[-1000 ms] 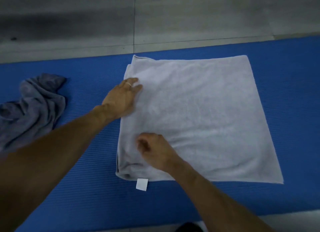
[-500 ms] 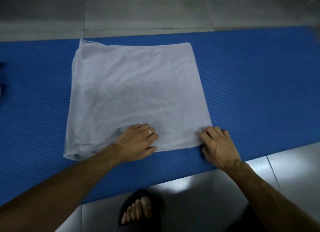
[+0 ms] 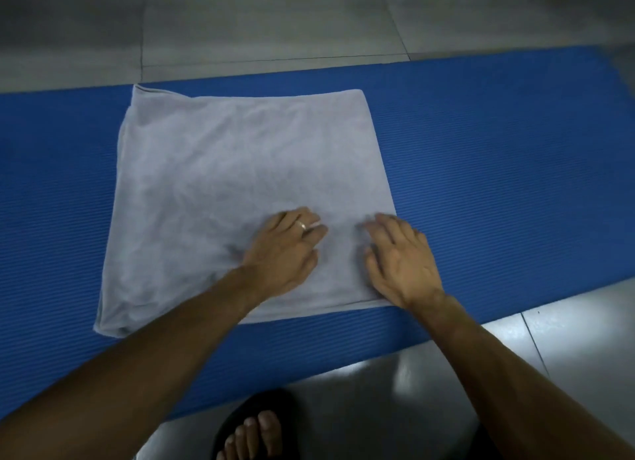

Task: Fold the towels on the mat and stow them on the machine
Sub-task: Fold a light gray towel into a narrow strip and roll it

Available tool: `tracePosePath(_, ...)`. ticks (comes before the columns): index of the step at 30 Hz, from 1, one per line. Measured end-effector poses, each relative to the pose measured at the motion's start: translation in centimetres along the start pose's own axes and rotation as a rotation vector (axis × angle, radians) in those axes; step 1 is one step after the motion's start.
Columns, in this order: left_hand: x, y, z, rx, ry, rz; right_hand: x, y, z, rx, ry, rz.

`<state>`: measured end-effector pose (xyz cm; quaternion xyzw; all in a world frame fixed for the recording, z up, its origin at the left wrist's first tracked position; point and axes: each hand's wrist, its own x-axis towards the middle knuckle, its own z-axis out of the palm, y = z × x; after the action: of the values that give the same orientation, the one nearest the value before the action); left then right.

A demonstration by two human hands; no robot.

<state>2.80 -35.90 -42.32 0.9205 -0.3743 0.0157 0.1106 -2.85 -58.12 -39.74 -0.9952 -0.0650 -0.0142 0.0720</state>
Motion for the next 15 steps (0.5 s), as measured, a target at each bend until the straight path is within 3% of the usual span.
tracePosePath(4, 4.0, -1.5, 1.0, 0.035, -0.270, -0.243, 4.4, 0.7, 2.8, -0.026, -0.269, -0.077)
tracePosePath(9, 3.9, -2.4, 2.5, 0.088, -0.255, -0.266, 6.2, 6.5, 3.2, -0.070, -0.260, 0.216)
tracePosePath(12, 6.4, -3.4, 2.6, 0.047, -0.110, -0.242, 10.7, 4.6, 3.1, -0.009, -0.091, 0.086)
tracePosePath(15, 10.9, -6.4, 1.8, 0.091, -0.089, -0.337, 16.5, 3.1, 4.1, -0.021, -0.159, -0.242)
